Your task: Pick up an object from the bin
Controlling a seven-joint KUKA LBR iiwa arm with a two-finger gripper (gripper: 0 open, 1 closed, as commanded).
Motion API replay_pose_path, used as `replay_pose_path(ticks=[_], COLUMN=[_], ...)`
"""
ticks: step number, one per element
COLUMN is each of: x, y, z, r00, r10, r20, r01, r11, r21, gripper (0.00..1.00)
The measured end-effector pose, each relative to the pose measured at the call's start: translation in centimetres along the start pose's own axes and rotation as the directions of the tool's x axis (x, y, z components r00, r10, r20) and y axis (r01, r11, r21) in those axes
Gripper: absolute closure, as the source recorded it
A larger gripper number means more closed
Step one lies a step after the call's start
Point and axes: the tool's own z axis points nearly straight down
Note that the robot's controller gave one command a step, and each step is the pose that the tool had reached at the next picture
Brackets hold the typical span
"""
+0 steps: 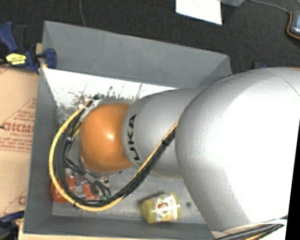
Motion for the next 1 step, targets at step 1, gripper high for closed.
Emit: replay_pose_path(ticks=[1], x=[0.0], y=[0.0], z=[0.0], r00=[1.0], r10=[0.0], r20=[0.0], r01=[0.0], r11=[1.0], r21=[0.0], gripper=[1.0])
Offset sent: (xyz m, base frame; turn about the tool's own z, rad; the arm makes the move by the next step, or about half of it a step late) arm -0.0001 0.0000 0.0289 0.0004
